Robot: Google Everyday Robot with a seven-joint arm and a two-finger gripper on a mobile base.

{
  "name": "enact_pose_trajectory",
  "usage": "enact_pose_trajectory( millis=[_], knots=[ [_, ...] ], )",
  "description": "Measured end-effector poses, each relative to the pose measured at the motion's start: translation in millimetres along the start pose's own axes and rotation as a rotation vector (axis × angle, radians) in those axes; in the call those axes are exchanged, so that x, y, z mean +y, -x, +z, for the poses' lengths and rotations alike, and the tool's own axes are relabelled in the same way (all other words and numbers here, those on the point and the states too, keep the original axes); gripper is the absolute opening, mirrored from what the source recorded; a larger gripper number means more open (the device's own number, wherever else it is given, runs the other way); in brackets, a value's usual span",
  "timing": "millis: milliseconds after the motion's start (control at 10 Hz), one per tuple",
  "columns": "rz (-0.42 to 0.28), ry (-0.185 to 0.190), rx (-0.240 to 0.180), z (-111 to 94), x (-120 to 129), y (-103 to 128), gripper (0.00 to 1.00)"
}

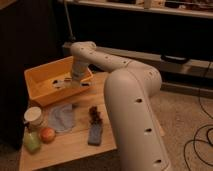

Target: Wipe tray with brush

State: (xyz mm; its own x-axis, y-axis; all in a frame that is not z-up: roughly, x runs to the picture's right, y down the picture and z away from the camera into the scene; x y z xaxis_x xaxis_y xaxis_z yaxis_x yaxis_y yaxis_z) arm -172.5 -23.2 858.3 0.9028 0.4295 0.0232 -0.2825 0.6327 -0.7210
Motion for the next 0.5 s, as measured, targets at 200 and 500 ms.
enact_pose_trajectory(
  millis=[200, 500],
  knots=[
    [0.043, -0.018, 0.007, -7, -16, -14, 0.00],
    [0.092, -0.029, -0.003, -15, -33, -22, 0.00]
  ],
)
